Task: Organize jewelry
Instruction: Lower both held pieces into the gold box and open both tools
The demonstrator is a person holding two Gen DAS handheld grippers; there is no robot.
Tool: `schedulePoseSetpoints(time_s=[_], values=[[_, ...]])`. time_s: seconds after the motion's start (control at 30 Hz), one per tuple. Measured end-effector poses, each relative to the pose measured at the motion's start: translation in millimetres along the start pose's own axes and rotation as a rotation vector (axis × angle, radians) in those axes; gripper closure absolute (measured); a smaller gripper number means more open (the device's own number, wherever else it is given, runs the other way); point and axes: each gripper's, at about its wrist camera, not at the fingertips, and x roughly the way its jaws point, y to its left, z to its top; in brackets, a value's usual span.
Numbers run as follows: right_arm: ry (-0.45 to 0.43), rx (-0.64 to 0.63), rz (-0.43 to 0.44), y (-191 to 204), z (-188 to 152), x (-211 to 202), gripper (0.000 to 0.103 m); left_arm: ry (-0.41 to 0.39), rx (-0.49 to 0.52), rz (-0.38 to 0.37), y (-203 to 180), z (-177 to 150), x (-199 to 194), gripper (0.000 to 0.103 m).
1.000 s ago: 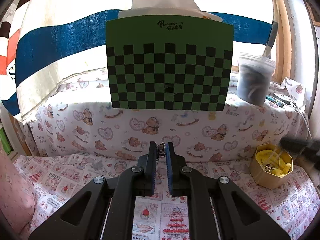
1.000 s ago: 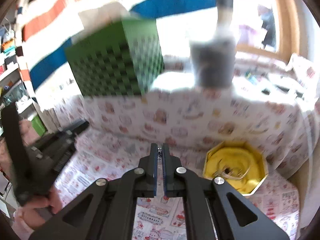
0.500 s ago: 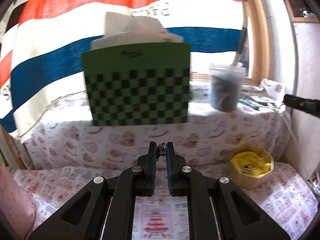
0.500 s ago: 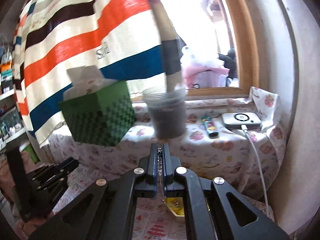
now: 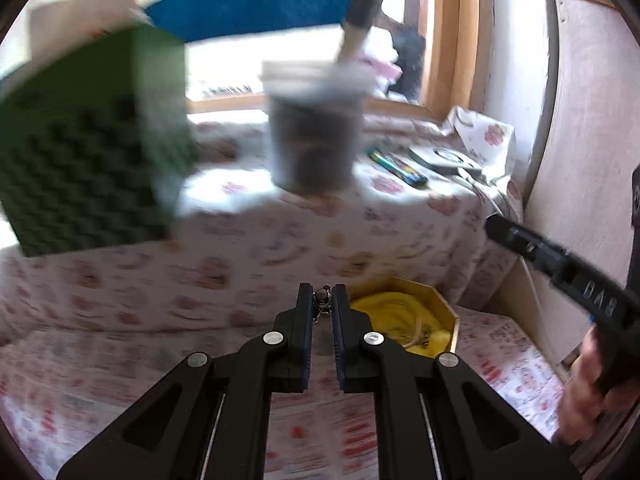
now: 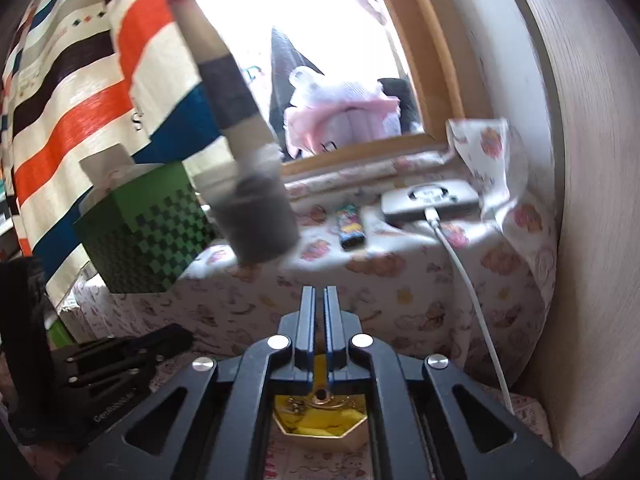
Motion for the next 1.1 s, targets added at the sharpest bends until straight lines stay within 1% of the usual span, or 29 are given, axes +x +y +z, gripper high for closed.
schedulePoseSetpoints(time_s=[0.07,0.17,0.23,0.33,0.43,0.53,0.6,0.67,0.7,0.73,0.83,0.9,1.03,1.1], values=[[0.028,0.001,0.004,-6.3,-5.4,9.2,0.099,0.024,-0.025,-0.019,-5.9,1.4,13.3,0.095],[0.064,0.005,-0.005,-12.2,-11.3,17.8,0.099,0.072,-0.042,-0.071,-13.2,-1.2,31.7,0.095],[0.077,0.036,0.005,-19.9,-12.3,20.6,0.099,0.115,-0.043,-0.105,-19.1,-4.3,45.4,0.095],[0.094,0.076,0.011,-30.3,-13.0,22.4,0.099,0.165,-0.038,-0.127,-27.5,-9.0,63.3,0.095],[0.103,0.086,-0.002,-35.7,-15.0,22.6,0.099,0.198,-0.036,-0.157,-34.9,-13.8,76.4,0.095],[0.102,0.101,-0.009,-40.2,-15.2,21.8,0.099,0.203,-0.036,-0.168,-38.7,-15.4,82.5,0.094],[0.095,0.113,-0.013,-43.5,-14.8,18.9,0.099,0.191,-0.018,-0.156,-40.9,-15.6,80.0,0.089],[0.095,0.123,-0.006,-45.0,-13.8,17.4,0.099,0.156,0.004,-0.119,-40.6,-15.5,71.3,0.073],[0.094,0.124,-0.005,-44.7,-13.3,16.6,0.099,0.135,0.011,-0.094,-39.0,-15.0,65.3,0.070],[0.091,0.122,-0.006,-43.8,-12.9,15.5,0.099,0.112,0.017,-0.067,-36.0,-14.3,57.9,0.067],[0.083,0.101,-0.008,-37.9,-12.5,11.9,0.099,0.058,0.036,-0.023,-29.1,-11.6,36.8,0.067],[0.081,0.083,-0.006,-31.4,-12.4,10.7,0.099,0.011,0.045,0.015,-21.6,-10.8,18.2,0.064],[0.077,0.053,0.003,-17.0,-14.4,9.4,0.099,-0.073,0.055,0.088,-4.7,-5.4,-11.4,0.042],[0.072,0.034,0.000,-9.1,-16.1,9.0,0.099,-0.104,0.064,0.121,1.0,2.2,-21.1,0.040]])
